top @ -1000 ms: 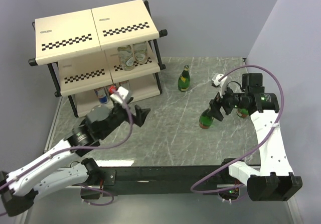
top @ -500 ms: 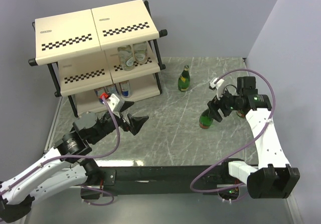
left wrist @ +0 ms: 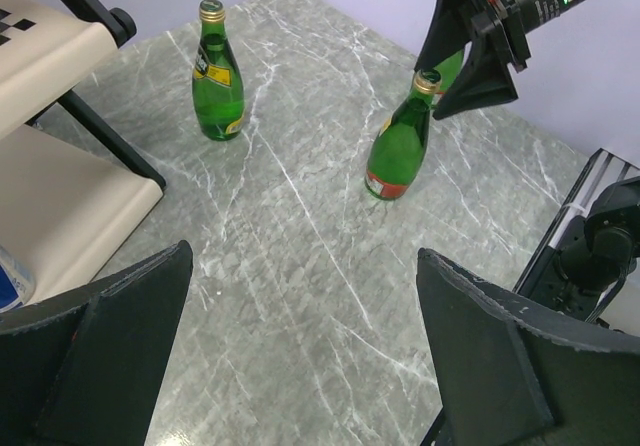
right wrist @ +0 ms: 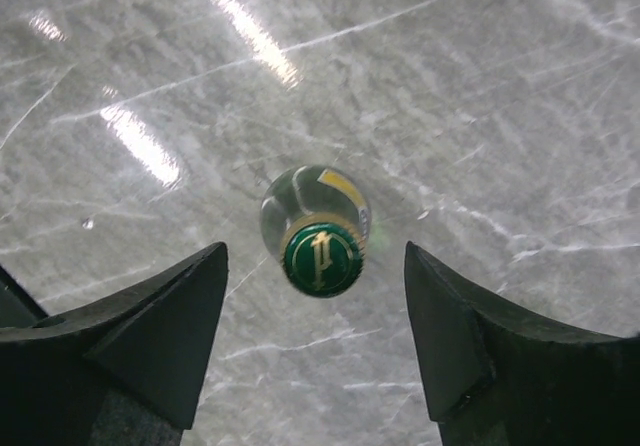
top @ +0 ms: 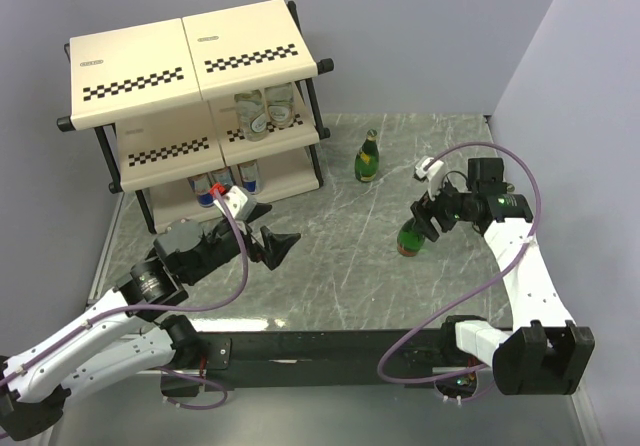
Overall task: Place and organize the beverage onto the shelf
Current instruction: Pick up the drink from the center of the board.
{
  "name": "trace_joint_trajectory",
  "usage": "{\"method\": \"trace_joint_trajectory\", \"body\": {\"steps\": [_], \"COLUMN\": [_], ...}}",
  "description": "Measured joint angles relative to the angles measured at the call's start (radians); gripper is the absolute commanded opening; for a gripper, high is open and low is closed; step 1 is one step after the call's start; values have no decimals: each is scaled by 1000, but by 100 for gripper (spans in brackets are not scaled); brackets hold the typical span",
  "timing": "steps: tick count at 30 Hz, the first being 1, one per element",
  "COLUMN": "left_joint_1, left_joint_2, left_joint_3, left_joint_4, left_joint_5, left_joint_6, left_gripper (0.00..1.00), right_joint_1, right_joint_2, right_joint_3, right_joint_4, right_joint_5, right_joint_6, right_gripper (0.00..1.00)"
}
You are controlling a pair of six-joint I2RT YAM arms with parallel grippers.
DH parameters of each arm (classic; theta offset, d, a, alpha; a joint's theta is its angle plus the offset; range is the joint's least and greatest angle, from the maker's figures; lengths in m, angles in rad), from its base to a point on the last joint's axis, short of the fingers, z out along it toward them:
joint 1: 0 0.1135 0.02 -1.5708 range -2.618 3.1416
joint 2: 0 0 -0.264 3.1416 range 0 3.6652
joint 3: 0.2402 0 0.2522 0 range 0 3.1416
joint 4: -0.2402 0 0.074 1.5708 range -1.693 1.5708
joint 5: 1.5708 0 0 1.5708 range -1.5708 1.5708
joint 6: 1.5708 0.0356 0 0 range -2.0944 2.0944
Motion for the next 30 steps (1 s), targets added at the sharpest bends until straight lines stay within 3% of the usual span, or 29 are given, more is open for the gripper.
{"method": "trace_joint_trajectory", "body": {"steps": [11, 16, 20, 21, 30], "left_joint_1": [0, 0, 0, 0, 0], "left_joint_2": [5, 17, 22, 21, 80], "left_joint_3": [0, 0, -2, -5, -114], "left_joint_4": [1, 0, 2, 4, 188], "left_joint_5": [1, 1, 0, 0, 68], "left_joint_6": [0, 0, 0, 0, -20], "left_gripper": [99, 99, 99, 99, 100], "right_joint_1": [0, 0, 1, 1, 1], "right_joint_2": [16, 34, 58, 60, 60], "right_joint_3": [-2, -13, -11, -11, 22], "right_joint_4": [83, 89, 96, 97, 31], "right_joint_5": [-7, -20, -50, -54, -51], "right_joint_6": [42, 44, 44, 44, 47], "right_gripper": [67, 44, 4, 1, 0]}}
